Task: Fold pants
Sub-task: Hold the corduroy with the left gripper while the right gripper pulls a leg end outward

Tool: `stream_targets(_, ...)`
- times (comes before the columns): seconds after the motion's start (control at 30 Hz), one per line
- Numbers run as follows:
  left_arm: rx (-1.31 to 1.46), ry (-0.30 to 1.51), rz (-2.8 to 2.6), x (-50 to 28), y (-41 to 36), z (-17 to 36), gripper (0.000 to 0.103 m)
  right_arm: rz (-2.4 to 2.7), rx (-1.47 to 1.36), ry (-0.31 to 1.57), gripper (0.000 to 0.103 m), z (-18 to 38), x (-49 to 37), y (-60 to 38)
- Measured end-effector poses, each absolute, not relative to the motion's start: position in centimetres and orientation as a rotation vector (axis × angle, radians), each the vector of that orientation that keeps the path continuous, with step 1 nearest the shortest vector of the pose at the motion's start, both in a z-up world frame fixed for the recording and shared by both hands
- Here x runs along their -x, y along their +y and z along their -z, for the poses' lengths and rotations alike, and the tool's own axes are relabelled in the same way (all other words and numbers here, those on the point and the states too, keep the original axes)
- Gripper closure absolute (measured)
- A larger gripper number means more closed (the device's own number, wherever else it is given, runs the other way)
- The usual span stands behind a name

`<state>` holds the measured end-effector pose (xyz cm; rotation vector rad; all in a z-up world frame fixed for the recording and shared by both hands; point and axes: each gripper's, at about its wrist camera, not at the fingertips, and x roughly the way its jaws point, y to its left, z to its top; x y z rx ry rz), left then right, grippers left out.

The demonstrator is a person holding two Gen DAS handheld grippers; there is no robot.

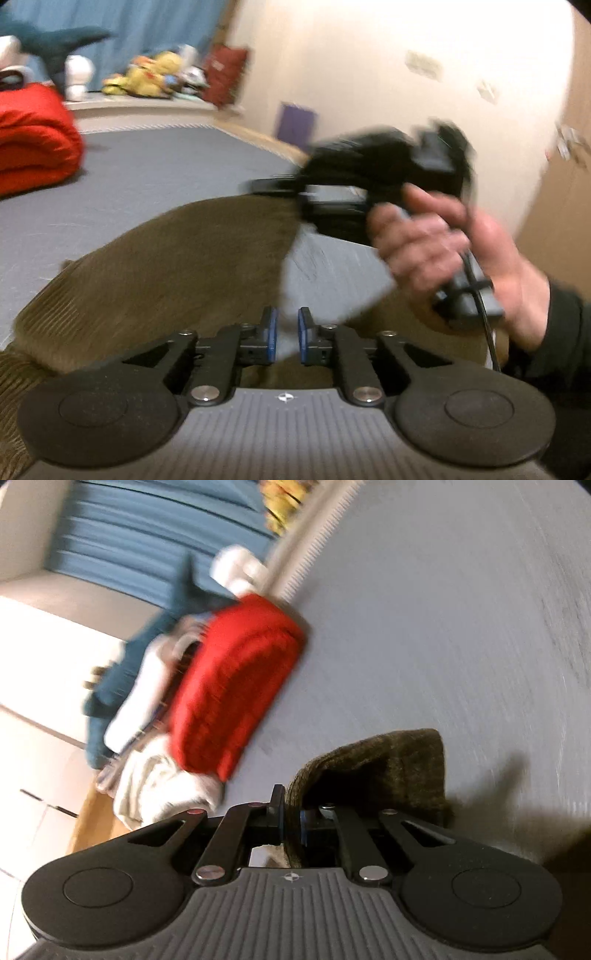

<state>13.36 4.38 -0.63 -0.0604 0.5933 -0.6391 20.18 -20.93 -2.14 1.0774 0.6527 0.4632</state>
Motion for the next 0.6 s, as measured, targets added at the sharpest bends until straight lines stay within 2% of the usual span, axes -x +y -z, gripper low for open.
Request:
stream_targets(0.03, 0.098, 0.576, 0.604, -13.7, 5.3, 0.4, 0.083, -0.457, -1.052, 0.603, 0.096, 1.4, -20.3, -21.7)
stream_targets(0.13, 0.15, 0.544, 0.503, -14.3, 7.2, 0.0, 0.082, -0.327, -1.013, 0.433, 0.096, 0.0, -20.7, -25.9)
stream_targets(0.3, 0.194, 0.561, 0.362, -15.4, 9.6, 0.7, 0.082, 0.289, -1.069, 0.219, 0.096, 1.6, -18.9, -36.6)
stream_targets(0.33, 0.187, 0.576, 0.341, -15.7, 9.8, 1.0, 0.078, 0.389, -1.048, 0.197, 0.096, 2.1, -18.7, -38.4)
stream_targets(0.37, 0.177, 0.593, 0.327, -15.9, 9.7, 1.1, 0.073, 0.452, -1.017, 0.185, 0.096, 2.6, -18.7, -39.7)
stream_targets(0.53, 0.101, 0.687, 0.347, -17.3, 8.7, 3.2, 0.06, 0.57, -0.864, 0.279, 0.096, 6.4, -21.5, -42.4)
stream_targets(0.6, 0.056, 0.729, 0.39, -17.6, 7.1, 4.5, 0.059, 0.554, -0.845, 0.336, 0.095, 7.9, -22.7, -42.3)
